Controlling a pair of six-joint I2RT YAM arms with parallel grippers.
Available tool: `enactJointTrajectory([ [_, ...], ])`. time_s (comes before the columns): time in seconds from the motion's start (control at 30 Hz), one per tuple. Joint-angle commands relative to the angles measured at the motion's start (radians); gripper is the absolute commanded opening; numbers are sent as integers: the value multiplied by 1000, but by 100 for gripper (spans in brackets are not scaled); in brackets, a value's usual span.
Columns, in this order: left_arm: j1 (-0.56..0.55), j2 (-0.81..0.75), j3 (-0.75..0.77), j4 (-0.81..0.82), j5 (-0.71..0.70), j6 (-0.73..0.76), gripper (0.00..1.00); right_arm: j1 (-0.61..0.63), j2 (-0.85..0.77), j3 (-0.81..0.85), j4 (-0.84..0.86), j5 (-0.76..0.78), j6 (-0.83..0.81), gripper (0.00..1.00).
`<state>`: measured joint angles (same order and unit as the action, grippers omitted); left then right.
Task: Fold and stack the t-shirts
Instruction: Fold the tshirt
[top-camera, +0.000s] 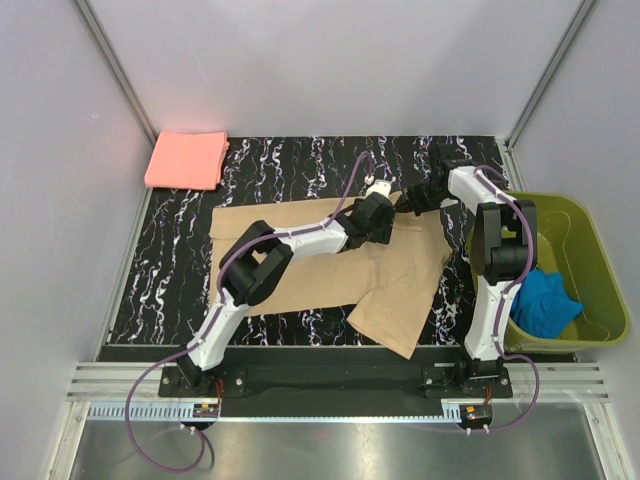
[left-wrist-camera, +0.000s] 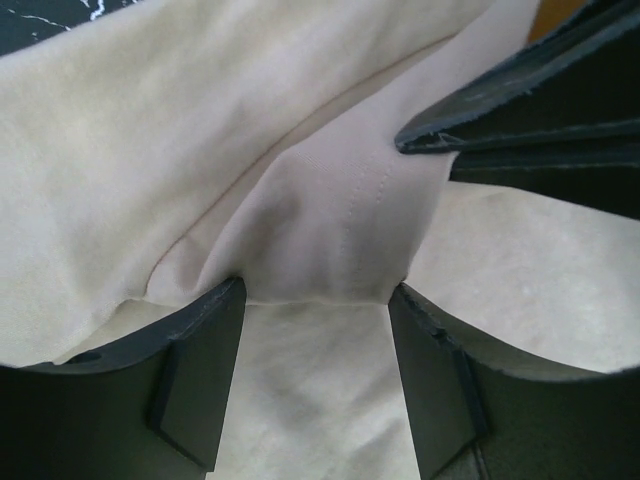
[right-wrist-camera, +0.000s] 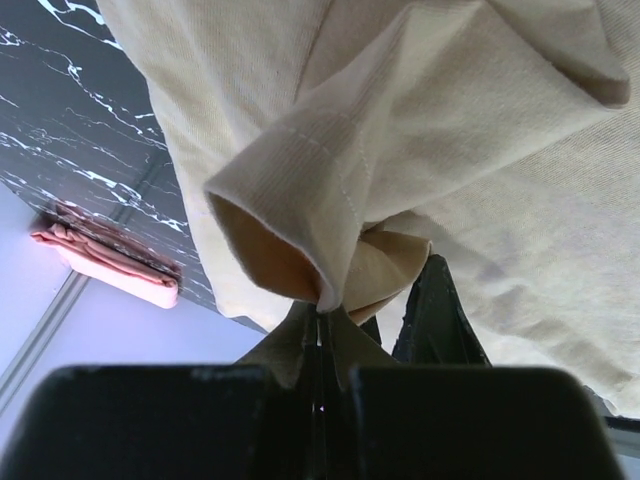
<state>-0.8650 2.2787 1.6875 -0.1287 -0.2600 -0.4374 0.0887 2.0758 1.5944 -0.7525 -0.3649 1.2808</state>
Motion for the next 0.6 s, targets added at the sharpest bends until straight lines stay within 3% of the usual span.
enactJointTrajectory([
  [0.0, -2, 13, 58, 66, -70, -3, 64, 3, -40, 7, -2, -28, 9, 0],
  [0.1, -3, 41, 90, 54, -77, -4, 60, 3, -45, -2, 4, -31, 11, 0],
  [0.17, -5, 51, 110, 44, -78, -9, 48, 2, -45, -4, 4, -26, 8, 0],
  [0.23, -6, 48, 113, 38, -78, -11, 43, 3, -45, -5, 2, -29, -1, 0],
  [0.37, -6, 33, 115, 0, -62, 3, 20, 3, -52, -1, -18, -2, -35, 0],
  [0.5, -6, 1, 112, -66, -30, 45, 8, 3, -49, 10, -42, 64, -136, 0],
  [0.57, -6, -22, 86, -94, 2, 77, 8, 5, -51, 33, -77, 104, -181, 0],
])
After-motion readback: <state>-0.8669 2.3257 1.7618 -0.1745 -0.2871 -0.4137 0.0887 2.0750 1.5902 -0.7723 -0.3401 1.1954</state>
